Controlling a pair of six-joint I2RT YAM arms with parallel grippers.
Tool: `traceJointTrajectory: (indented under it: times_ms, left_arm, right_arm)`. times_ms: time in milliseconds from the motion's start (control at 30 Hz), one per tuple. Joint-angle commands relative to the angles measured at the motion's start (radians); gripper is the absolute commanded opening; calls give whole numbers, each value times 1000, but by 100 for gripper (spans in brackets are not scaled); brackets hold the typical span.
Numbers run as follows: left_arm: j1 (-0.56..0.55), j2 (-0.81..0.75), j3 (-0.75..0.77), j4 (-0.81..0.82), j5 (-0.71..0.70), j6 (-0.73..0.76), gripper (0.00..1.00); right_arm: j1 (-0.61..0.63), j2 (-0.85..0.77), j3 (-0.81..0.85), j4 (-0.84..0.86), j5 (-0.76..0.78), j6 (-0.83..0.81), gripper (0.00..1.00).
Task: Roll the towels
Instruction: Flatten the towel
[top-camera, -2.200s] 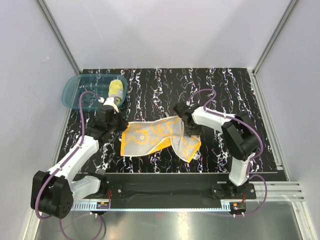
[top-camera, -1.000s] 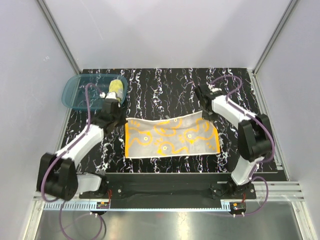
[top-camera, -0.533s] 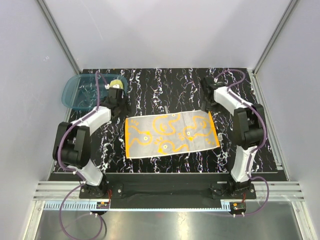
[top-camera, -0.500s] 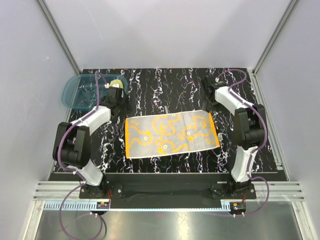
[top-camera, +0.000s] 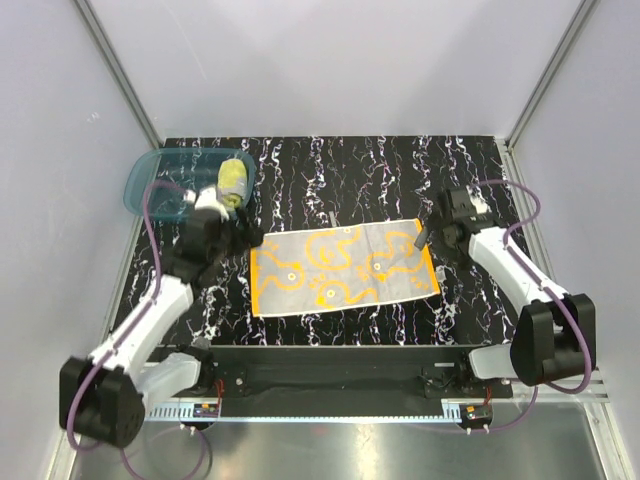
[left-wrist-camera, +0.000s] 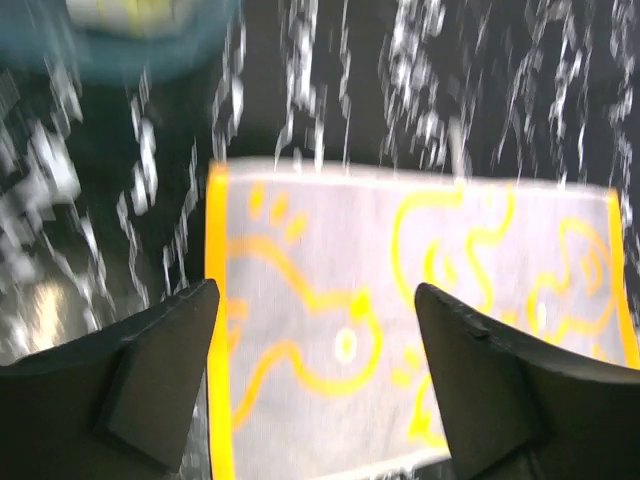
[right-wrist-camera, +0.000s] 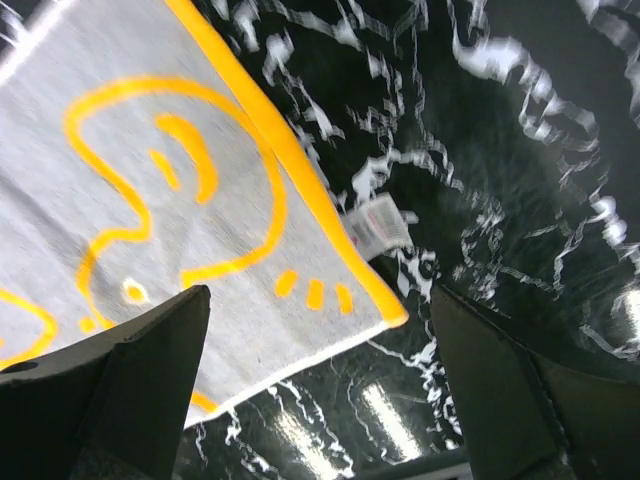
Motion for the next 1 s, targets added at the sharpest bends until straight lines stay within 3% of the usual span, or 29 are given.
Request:
traceJointTrajectory:
  times_ms: [0, 67, 233, 400, 567, 833, 967]
  left_arm:
    - [-9, -103, -199, 33, 127, -121, 81]
    - [-23, -191, -287, 30, 164, -161, 74]
    - [-46, -298, -408, 4, 172, -252, 72]
    - [-63, -285, -511, 46, 205, -319, 74]
    - [-129, -309, -575, 26, 156, -381, 73]
    - [-150, -346, -591, -14, 176, -408, 67]
    - [-158, -415, -542, -135, 120, -393, 73]
  right_arm:
    - [-58, -17, -101, 64, -200, 72, 98]
    - [-68, -38, -151, 73, -234, 89, 97]
    - [-70, -72, -239, 87, -225, 141, 98]
    - [-72, -49, -310, 161, -322, 164, 96]
    - [-70, -60, -308, 159, -314, 161, 95]
    - [-70, -62, -301, 155, -290, 152, 93]
    - [-70, -59, -302, 158, -276, 152, 92]
